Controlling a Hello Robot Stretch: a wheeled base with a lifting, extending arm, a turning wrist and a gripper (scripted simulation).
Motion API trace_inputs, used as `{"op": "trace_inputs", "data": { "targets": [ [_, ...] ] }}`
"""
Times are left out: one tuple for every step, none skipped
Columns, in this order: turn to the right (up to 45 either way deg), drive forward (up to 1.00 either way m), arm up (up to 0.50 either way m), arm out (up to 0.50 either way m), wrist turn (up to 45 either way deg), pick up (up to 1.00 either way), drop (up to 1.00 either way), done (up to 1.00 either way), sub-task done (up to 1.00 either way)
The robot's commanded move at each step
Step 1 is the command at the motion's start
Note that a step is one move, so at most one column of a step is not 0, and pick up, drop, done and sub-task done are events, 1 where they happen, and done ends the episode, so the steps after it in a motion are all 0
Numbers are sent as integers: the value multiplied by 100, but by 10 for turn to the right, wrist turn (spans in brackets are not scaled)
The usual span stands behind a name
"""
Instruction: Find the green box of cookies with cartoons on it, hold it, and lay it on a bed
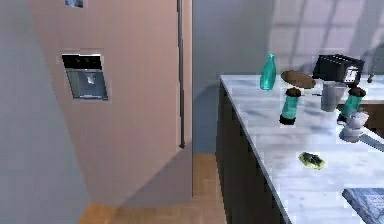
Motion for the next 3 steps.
{"op": "trace_inputs", "data": {
  "targets": [
    [-30, 0, 0, 0, 0, 0, 0, 0, 0],
    [0, 80, 0, 0, 0, 0, 0, 0, 0],
    [90, 0, 0, 0, 0, 0, 0, 0, 0]
  ]
}}
